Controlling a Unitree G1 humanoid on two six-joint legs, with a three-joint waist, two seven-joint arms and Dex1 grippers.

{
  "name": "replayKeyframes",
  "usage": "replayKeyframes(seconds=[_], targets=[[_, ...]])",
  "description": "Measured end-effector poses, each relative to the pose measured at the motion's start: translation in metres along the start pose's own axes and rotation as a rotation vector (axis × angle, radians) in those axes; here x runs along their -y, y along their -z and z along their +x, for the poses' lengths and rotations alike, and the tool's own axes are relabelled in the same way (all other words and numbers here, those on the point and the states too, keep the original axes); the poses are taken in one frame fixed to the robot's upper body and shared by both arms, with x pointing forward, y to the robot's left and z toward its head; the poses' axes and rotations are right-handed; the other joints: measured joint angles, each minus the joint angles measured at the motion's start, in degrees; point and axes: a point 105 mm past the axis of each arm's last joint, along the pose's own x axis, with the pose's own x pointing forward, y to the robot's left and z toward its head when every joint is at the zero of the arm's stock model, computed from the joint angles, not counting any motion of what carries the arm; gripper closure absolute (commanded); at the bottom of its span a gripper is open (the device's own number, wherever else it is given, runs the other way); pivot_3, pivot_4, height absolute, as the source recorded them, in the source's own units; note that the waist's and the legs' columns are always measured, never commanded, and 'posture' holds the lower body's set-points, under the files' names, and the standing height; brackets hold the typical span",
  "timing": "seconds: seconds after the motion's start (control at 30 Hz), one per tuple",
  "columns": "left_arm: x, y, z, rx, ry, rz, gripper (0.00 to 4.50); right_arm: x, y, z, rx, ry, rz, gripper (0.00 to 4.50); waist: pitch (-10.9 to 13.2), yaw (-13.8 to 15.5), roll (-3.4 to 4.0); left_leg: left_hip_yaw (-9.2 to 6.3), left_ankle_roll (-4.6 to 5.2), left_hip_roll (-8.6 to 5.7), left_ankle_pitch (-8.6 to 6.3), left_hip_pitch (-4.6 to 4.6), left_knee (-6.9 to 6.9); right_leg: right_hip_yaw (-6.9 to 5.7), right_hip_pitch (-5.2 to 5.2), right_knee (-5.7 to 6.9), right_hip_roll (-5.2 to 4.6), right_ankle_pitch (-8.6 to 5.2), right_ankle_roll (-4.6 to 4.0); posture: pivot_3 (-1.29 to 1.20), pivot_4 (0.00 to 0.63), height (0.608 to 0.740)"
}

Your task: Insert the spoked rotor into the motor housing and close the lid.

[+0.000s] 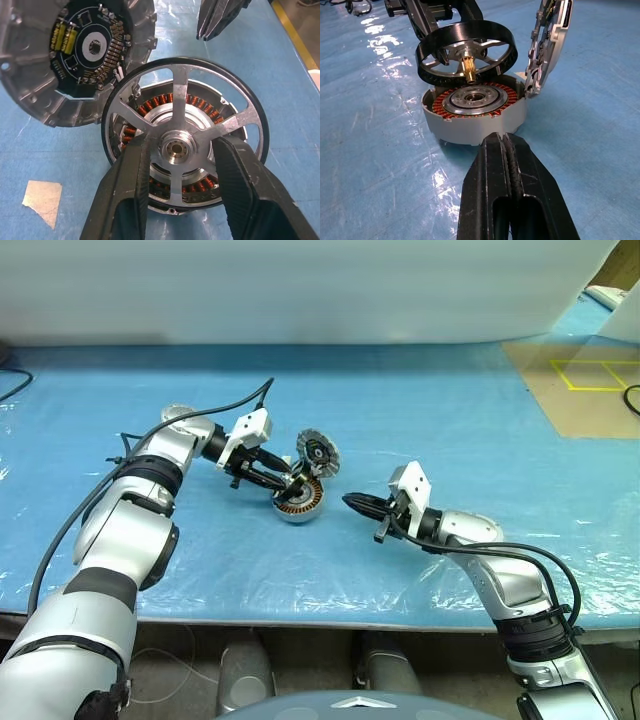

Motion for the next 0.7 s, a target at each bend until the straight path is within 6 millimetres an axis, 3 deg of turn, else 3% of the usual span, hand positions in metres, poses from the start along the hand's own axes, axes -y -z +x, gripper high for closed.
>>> replayKeyframes(seconds=[0.2,0.7], targets=[[0.001,0.003,0.005,-0.021,0.013,0.006,0.99,0.001,0.0,0.0,-0.004,0.005,-0.007,4.5,0.0,0.02,0.0,0.0,0.0,-0.01,0.0,-0.02,0.0,0.0,0.0,-0.02,-0.01,0.0,0.0,0.0,0.15,0.74],[-0.005,-0.013,0.005,0.029,-0.004,0.013,0.99,0.001,0.0,0.0,-0.003,0.005,-0.013,4.5,0.0,0.03,0.0,0.0,0.0,-0.01,0.0,-0.07,-0.01,-0.01,-0.01,-0.07,-0.01,0.01,0.01,0.0,0.15,0.74]])
